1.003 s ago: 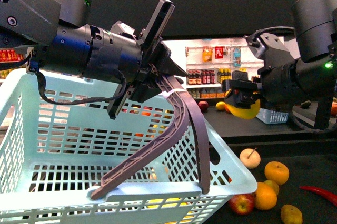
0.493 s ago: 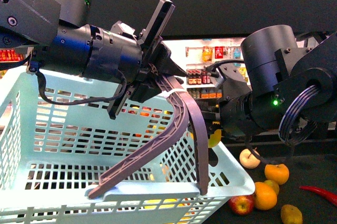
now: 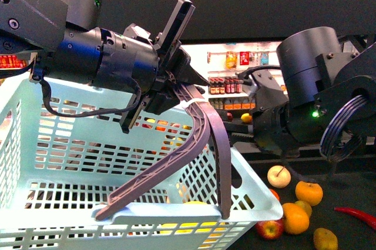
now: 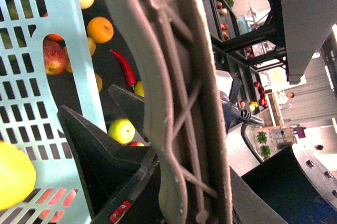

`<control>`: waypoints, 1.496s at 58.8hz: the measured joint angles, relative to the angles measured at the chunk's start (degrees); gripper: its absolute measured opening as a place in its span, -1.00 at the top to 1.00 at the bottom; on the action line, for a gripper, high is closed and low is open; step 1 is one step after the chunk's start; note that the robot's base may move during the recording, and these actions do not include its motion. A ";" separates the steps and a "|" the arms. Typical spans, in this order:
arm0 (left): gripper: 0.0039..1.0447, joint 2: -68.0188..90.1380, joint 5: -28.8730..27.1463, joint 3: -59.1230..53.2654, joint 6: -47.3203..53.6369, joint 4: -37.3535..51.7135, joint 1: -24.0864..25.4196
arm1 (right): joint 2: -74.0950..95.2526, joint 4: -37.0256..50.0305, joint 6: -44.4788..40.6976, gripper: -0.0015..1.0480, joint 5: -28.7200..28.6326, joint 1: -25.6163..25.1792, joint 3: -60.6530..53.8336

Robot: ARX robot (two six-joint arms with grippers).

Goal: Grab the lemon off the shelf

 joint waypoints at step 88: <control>0.86 0.00 0.09 0.00 -0.22 0.02 -0.02 | -86.71 3.26 -9.60 0.95 5.38 -13.64 -69.24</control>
